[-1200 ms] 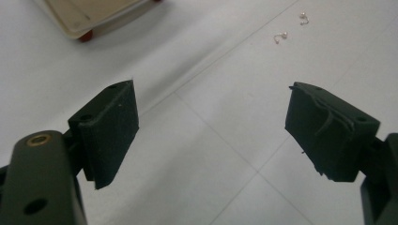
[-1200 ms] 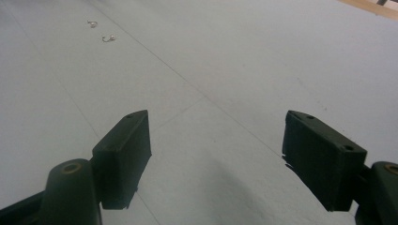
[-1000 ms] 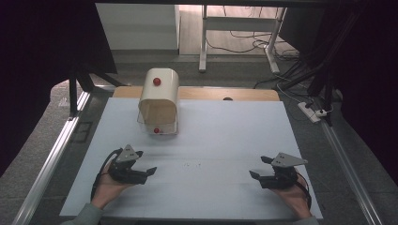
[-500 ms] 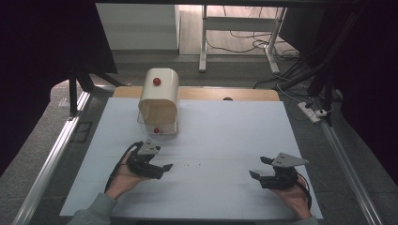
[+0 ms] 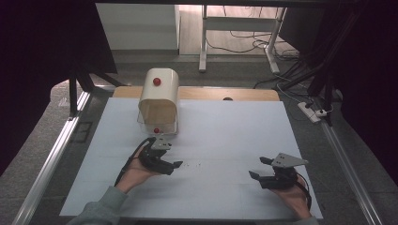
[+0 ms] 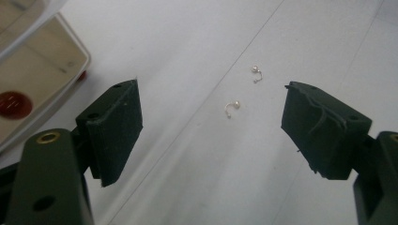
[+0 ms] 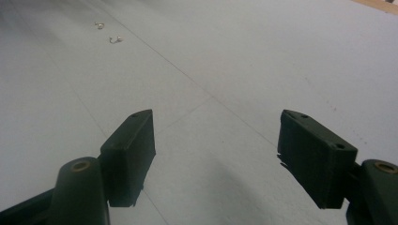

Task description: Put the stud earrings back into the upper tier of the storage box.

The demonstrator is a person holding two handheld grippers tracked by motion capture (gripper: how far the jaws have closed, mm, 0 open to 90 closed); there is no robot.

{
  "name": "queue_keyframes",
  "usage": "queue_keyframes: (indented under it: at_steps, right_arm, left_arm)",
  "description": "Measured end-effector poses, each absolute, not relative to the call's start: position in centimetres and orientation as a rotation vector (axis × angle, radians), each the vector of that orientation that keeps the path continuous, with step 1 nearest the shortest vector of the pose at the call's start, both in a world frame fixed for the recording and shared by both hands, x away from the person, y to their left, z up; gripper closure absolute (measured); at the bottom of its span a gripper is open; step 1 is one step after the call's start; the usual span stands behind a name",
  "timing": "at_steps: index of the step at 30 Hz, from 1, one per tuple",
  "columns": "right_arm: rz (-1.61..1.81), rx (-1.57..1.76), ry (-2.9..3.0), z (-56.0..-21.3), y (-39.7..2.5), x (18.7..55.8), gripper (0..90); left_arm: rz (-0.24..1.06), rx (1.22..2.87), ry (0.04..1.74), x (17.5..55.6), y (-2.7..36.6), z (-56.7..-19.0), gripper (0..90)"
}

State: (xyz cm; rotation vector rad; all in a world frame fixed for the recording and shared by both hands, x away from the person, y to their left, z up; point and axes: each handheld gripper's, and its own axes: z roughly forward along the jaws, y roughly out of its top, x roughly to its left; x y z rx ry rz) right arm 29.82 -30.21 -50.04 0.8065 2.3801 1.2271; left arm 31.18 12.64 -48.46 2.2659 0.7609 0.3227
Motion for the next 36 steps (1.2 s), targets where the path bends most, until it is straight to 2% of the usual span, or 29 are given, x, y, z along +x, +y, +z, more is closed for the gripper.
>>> queue_keyframes:
  at_steps: [21, 36]
  right_arm:
    - [1.228, 0.807, 2.392, -50.2, -30.1, 29.8, 27.7]
    - [1.215, 0.817, 2.403, -50.3, -30.1, 29.9, 27.9]
  left_arm:
    - [0.279, 2.373, 0.733, 33.5, 9.7, -50.2, 26.3]
    - [0.232, 2.466, 0.683, 34.6, 8.1, -51.9, 37.2]
